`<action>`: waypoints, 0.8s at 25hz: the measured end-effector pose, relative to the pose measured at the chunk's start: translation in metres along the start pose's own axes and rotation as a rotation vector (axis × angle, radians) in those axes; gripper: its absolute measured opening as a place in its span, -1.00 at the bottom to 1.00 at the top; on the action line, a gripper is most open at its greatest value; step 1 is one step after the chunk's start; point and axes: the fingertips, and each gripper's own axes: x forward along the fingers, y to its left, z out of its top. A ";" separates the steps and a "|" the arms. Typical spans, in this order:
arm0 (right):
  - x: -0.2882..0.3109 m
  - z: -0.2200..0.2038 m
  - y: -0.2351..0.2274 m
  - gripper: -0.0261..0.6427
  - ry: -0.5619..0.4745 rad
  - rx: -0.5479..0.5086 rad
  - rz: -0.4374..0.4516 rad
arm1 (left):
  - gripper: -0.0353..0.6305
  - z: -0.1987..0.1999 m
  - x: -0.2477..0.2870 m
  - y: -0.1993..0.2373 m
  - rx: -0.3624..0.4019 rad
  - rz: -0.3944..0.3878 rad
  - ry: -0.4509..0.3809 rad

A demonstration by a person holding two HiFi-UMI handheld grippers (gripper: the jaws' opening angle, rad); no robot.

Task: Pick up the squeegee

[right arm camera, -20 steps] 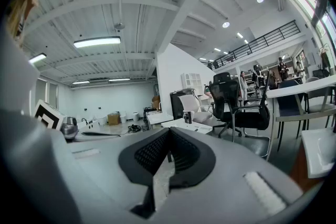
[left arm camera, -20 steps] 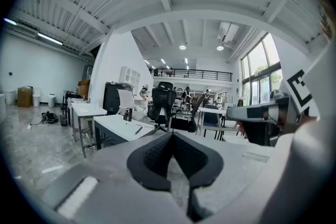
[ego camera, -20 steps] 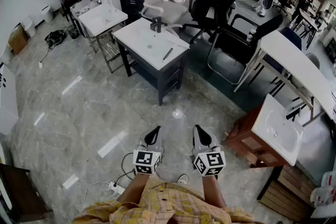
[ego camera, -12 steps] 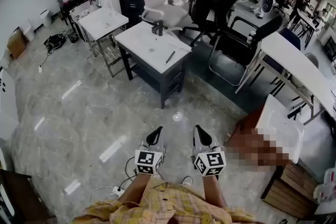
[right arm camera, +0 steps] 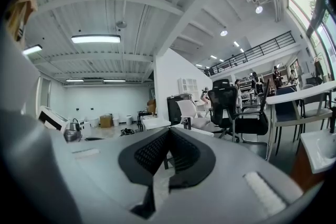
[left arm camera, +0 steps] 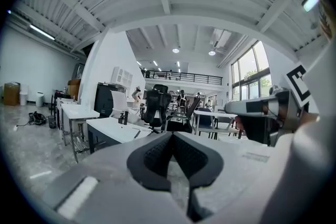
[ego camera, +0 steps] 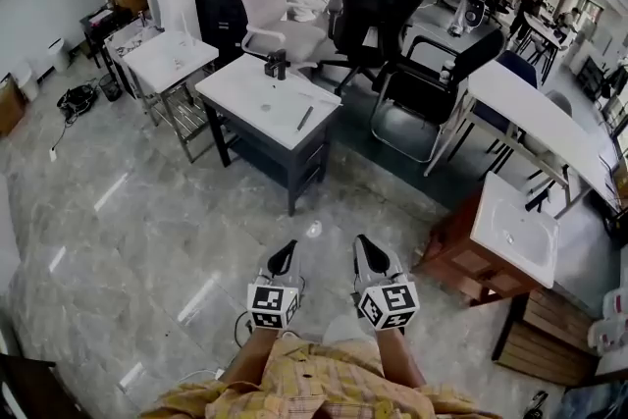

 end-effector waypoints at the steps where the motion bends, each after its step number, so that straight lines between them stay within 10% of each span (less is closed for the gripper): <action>1: 0.003 -0.001 0.001 -0.95 0.002 0.001 0.001 | -0.89 0.000 0.000 0.003 -0.002 -0.002 -0.001; 20: 0.145 -0.011 -0.047 -0.93 -0.029 0.038 -0.016 | -0.89 0.009 0.114 0.085 0.010 -0.017 0.005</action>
